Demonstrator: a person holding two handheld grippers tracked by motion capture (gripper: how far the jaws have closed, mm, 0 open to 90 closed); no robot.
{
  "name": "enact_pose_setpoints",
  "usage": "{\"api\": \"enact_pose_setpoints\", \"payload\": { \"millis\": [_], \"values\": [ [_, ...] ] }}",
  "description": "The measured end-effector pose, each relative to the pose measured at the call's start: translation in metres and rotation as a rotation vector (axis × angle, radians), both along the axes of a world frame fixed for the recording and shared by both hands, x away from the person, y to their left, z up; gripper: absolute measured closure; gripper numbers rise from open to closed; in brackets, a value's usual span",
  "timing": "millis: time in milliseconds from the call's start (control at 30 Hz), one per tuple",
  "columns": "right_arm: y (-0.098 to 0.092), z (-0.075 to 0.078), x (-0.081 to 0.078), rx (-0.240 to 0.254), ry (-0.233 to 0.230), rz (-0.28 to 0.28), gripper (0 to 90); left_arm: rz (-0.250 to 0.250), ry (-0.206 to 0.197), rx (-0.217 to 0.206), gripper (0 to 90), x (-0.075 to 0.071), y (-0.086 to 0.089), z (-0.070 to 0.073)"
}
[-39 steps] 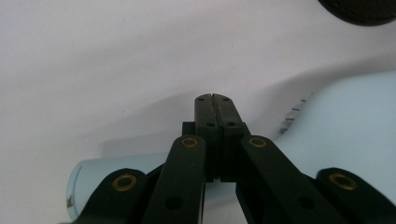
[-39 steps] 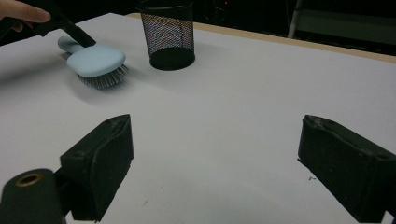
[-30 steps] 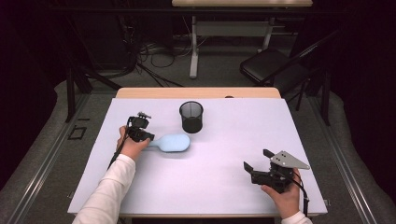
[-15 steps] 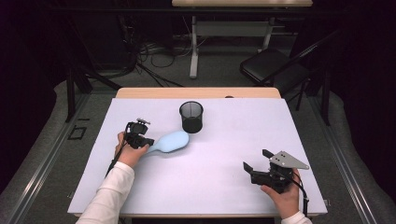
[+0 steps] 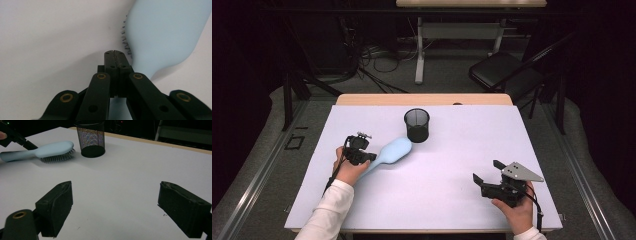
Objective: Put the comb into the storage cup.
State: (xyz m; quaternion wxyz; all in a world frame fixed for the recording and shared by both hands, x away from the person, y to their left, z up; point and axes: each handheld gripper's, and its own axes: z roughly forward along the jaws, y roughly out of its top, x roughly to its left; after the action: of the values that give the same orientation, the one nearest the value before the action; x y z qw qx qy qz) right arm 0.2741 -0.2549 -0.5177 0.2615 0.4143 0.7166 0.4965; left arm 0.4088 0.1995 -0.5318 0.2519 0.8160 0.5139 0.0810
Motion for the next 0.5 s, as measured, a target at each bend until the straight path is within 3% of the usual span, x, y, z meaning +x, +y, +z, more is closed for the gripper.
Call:
{"api": "enact_pose_setpoints", "payload": {
  "millis": [500],
  "values": [
    [0.000, 0.001, -0.001, -0.001, -0.004, 0.002, 12.6, -0.014, 0.003, -0.005, 90.0, -0.013, 0.000, -0.001]
  ]
}}
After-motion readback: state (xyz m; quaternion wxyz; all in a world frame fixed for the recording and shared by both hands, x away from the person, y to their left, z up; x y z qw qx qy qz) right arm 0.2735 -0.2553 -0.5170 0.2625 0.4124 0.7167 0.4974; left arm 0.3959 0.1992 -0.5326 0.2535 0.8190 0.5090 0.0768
